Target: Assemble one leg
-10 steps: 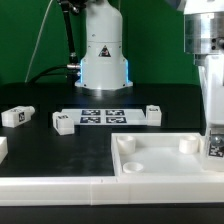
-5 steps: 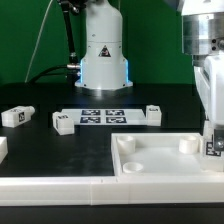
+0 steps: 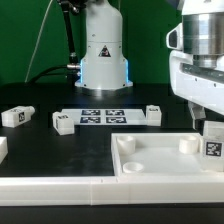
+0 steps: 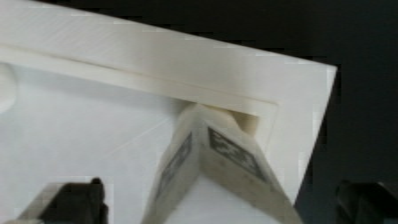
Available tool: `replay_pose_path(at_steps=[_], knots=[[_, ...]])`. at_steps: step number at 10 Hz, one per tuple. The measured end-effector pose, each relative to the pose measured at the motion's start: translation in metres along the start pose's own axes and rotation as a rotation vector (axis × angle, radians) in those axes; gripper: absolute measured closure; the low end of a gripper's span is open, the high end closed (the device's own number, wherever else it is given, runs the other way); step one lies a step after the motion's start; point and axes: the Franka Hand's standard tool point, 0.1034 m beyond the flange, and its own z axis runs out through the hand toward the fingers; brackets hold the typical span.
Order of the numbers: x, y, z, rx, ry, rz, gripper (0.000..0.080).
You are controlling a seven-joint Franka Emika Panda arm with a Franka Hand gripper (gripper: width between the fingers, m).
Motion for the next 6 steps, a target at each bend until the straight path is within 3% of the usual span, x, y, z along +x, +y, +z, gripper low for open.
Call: replay_pose_path(at_steps=[6], knots=[[0.0022,0.0010,-0.0003,-0.034,0.011,-0.633,0.0150]])
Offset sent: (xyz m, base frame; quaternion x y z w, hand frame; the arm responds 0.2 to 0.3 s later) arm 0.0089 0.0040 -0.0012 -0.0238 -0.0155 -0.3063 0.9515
